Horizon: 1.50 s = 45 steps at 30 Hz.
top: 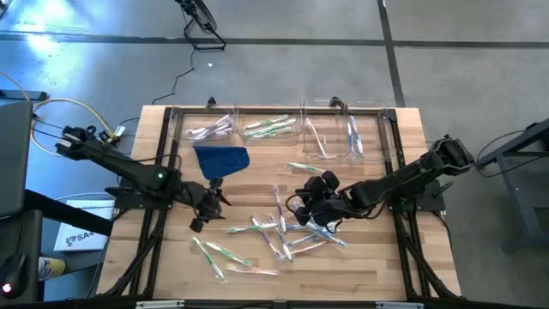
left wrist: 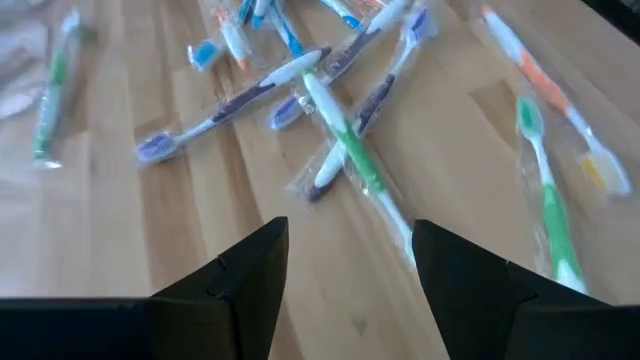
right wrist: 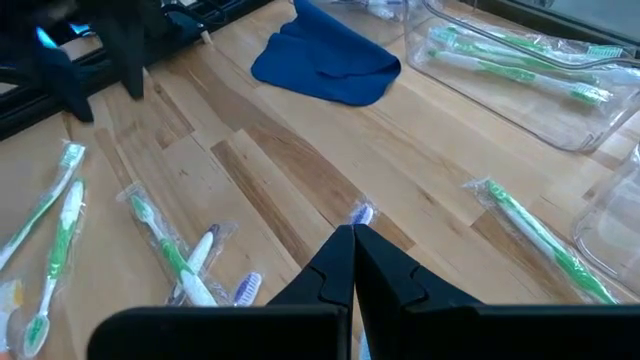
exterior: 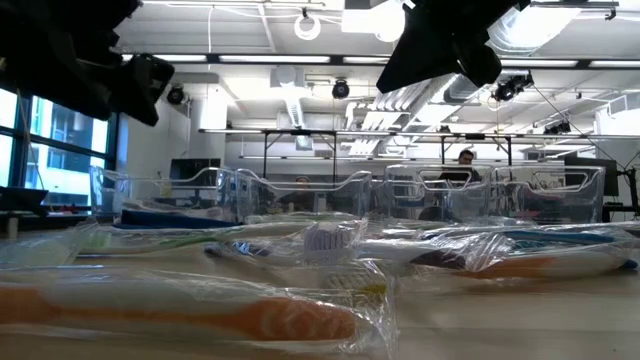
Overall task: Pick & Place Toothbrushes
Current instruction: Put the green toothbrush into the middle left transparent bin
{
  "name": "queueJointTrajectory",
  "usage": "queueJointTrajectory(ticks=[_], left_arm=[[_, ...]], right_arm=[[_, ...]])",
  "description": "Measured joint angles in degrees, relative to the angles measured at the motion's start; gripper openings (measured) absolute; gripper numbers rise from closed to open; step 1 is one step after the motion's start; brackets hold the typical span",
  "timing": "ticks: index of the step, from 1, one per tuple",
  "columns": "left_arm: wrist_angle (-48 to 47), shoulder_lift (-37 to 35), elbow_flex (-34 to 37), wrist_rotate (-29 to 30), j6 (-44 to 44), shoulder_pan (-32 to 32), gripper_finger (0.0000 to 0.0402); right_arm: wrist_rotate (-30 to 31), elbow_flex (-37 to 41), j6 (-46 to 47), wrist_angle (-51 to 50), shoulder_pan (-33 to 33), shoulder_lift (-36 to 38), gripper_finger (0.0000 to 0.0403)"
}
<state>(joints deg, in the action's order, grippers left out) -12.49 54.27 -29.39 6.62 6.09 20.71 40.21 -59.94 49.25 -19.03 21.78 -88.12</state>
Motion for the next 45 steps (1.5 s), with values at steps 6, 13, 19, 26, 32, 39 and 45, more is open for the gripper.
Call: queueJointTrajectory(ticks=[6,13,19,26,32,39,45], left_arm=[[8.7,9.0,0.0,-0.3,-2.3,-0.1,0.0210],[15.2,15.0,0.0,-4.0,-3.6,0.0,0.0210],[18.4,19.0,0.0,-4.1,-3.6,-0.1,0.0210],[21.9,23.7,0.0,-4.1,-5.9,-0.1,0.0210],[25.0,28.1,0.0,-4.1,-6.6,-0.1,0.0210],[27.4,30.9,0.0,-4.1,-6.6,-0.1,0.0210],[30.0,33.8,0.0,-4.1,-8.4,-0.1,0.0210]], right_arm=[[0.0,0.0,-0.4,0.0,0.0,0.0,0.0003],[-0.2,0.0,-1.4,0.0,0.0,0.0,0.0003],[-0.2,0.0,-1.5,0.0,0.0,0.0,0.0003],[-0.2,0.0,-1.5,0.0,0.0,0.0,0.0003],[-0.3,0.0,-1.5,0.0,0.0,0.0,0.0003],[-0.3,0.0,-1.5,0.0,0.0,0.0,0.0003],[-0.3,0.0,-1.5,-0.2,0.0,0.0,0.0003]])
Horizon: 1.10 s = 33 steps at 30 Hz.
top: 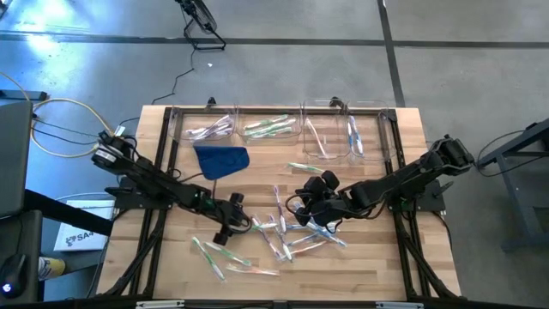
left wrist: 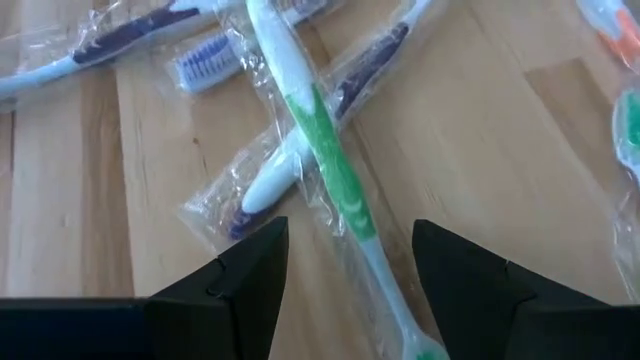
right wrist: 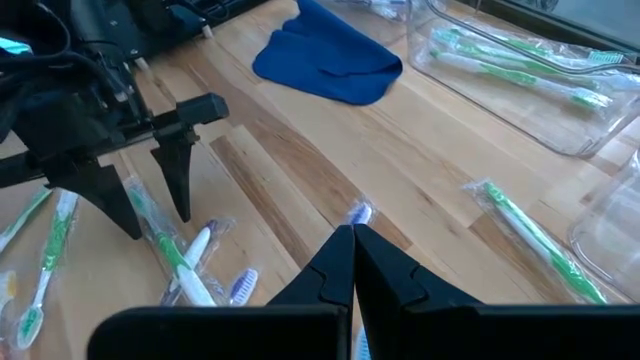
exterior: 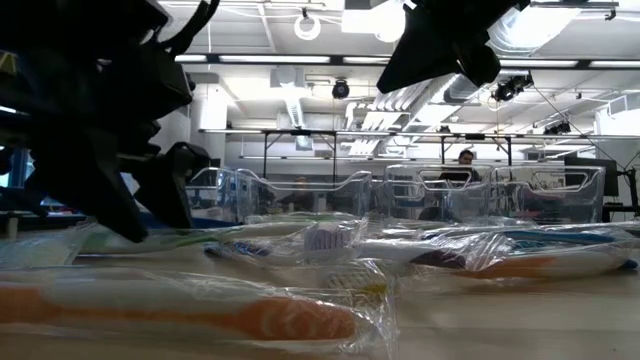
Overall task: Pick & Place Toothbrushes
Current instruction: Put the green toothbrush into the middle left transparent bin
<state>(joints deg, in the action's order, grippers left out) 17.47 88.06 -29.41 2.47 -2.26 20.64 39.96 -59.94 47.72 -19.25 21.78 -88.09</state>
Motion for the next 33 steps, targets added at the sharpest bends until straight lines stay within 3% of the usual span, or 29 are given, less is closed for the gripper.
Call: queueJointTrajectory(ticks=[7,24,33], left_arm=[[3.5,3.7,0.0,-0.5,-1.3,0.0,0.0210],[3.6,3.8,0.0,-0.5,-1.3,0.0,0.0207],[3.6,3.9,0.0,-0.5,-1.2,0.0,0.0131]], right_arm=[[0.1,0.0,0.0,-0.2,0.0,0.0,0.0003],[0.1,0.0,-1.1,-0.2,0.0,0.0,0.0003],[0.1,0.0,-1.1,-0.2,0.0,0.0,0.0003]])
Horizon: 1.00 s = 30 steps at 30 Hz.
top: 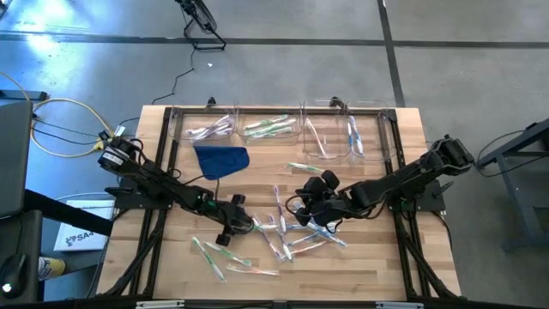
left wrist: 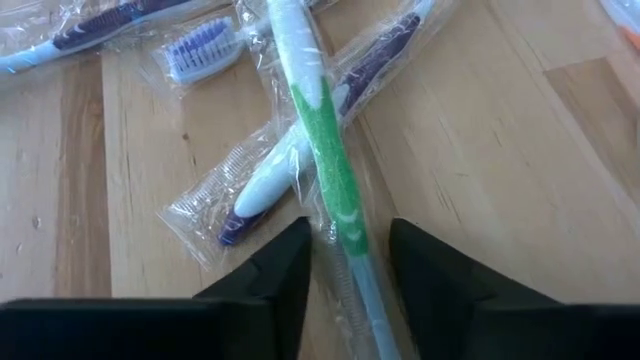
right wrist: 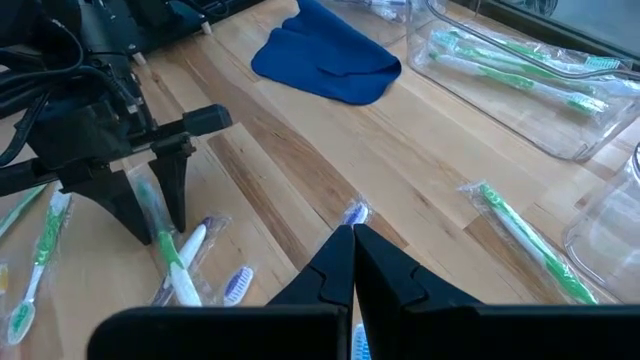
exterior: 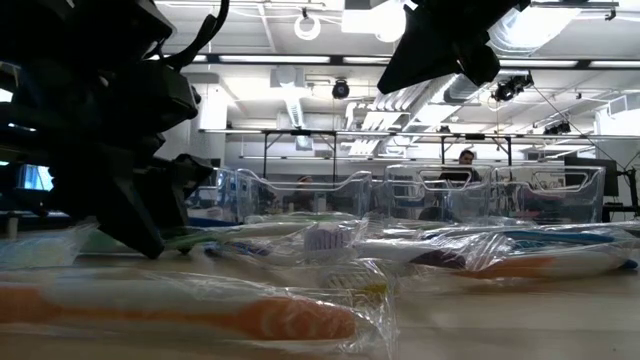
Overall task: Pick & Place Toothbrushes
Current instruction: Put the green toothbrush into the middle left transparent bin
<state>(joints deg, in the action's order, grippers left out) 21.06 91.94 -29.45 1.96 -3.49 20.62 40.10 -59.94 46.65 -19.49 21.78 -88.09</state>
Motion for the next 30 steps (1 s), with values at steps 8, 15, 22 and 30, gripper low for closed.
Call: queueJointTrajectory(ticks=[8,15,22,30], left_arm=[[0.0,0.0,0.0,0.1,0.0,0.0,0.0068],[0.0,0.0,0.0,0.0,0.1,0.0,0.0027],[-0.5,-0.8,-0.4,-1.0,1.0,0.0,0.0016],[-10.2,-6.8,-3.6,1.2,5.4,-0.1,0.0017]], right_arm=[[0.0,0.0,0.0,0.0,0.0,0.0,0.0003],[0.0,0.0,0.0,0.4,0.0,0.0,0.0003],[-1.7,0.0,0.0,0.4,0.0,0.0,0.0003],[-6.2,0.0,-4.7,3.1,0.5,0.8,0.0003]])
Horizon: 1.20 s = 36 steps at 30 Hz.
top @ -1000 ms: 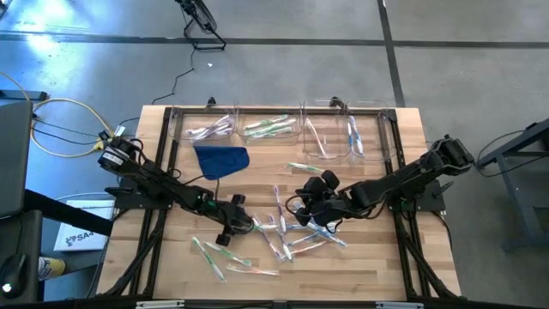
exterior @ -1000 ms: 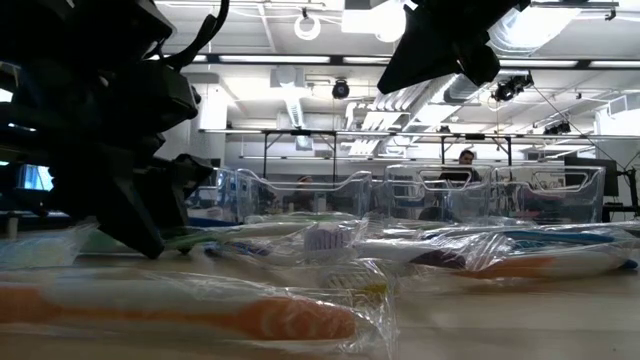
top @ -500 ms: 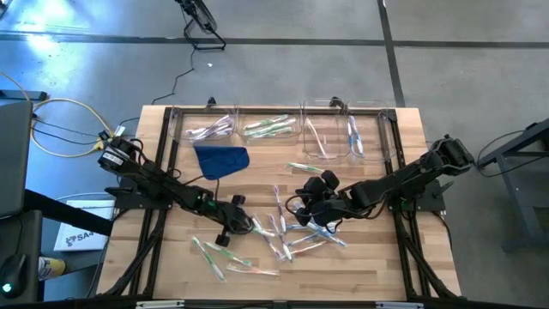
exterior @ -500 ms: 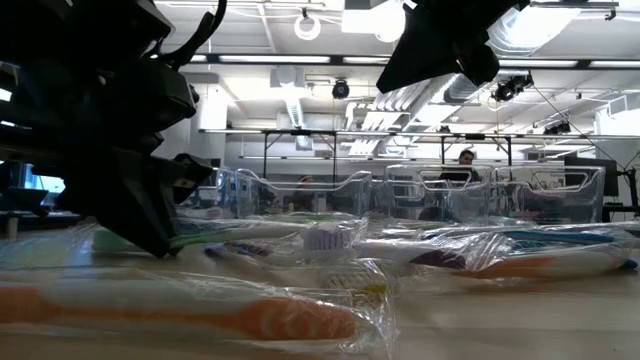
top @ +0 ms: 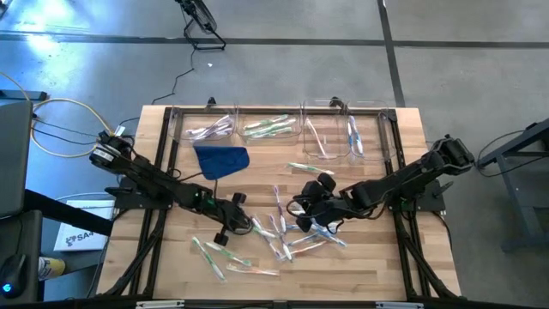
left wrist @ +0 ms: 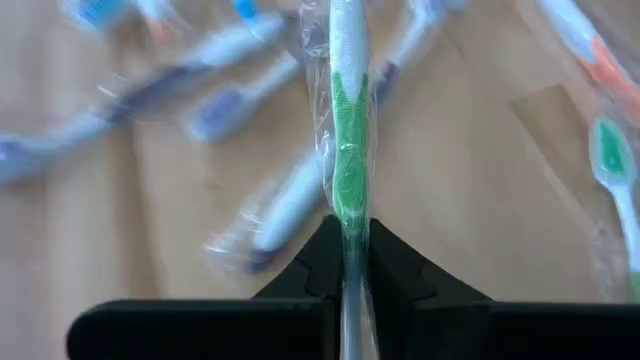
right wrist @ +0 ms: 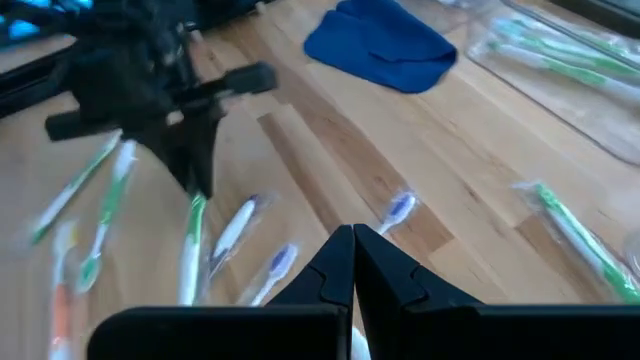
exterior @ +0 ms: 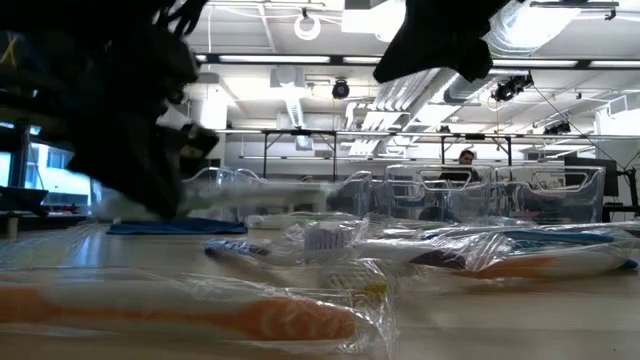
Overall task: Pick & Place Toothbrushes
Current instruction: Put the green toothbrush into the middle left transparent bin
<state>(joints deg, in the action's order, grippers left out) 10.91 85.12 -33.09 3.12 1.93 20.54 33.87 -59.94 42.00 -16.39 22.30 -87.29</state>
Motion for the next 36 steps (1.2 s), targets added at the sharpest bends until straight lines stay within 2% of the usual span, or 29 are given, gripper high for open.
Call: queueJointTrajectory(ticks=[6,10,15,18,22,28,33,36], left_arm=[[-15.3,-8.4,-5.3,8.1,6.1,-2.0,0.0017],[-21.9,-13.5,-8.6,13.5,11.9,-4.7,0.0017],[-23.9,-18.1,-11.2,20.9,19.7,-8.8,0.0017],[-24.8,-20.1,-12.0,23.0,24.2,-12.2,0.0017],[-25.2,-21.4,-13.5,22.0,27.4,-17.9,0.0017],[-23.7,-21.0,-15.8,13.0,30.2,-28.5,0.0017],[-24.3,-20.1,-17.9,7.8,31.0,-37.6,0.0017],[-23.8,-18.7,-19.5,0.9,30.8,-42.8,0.0017]], right_arm=[[0.1,0.0,-1.7,0.9,0.6,2.2,0.0003],[0.9,-0.1,-2.8,1.6,1.1,3.2,0.0003],[0.7,-0.1,-3.6,2.7,1.7,3.3,0.0003],[0.7,-0.1,-3.7,2.8,2.0,3.3,0.0003],[0.9,0.0,-4.3,3.9,2.8,3.3,0.0003],[1.2,0.0,-4.7,4.1,3.4,3.3,0.0003],[1.9,0.0,-4.8,3.6,3.3,3.3,0.0003],[2.1,0.0,-5.1,3.3,3.3,3.3,0.0003]])
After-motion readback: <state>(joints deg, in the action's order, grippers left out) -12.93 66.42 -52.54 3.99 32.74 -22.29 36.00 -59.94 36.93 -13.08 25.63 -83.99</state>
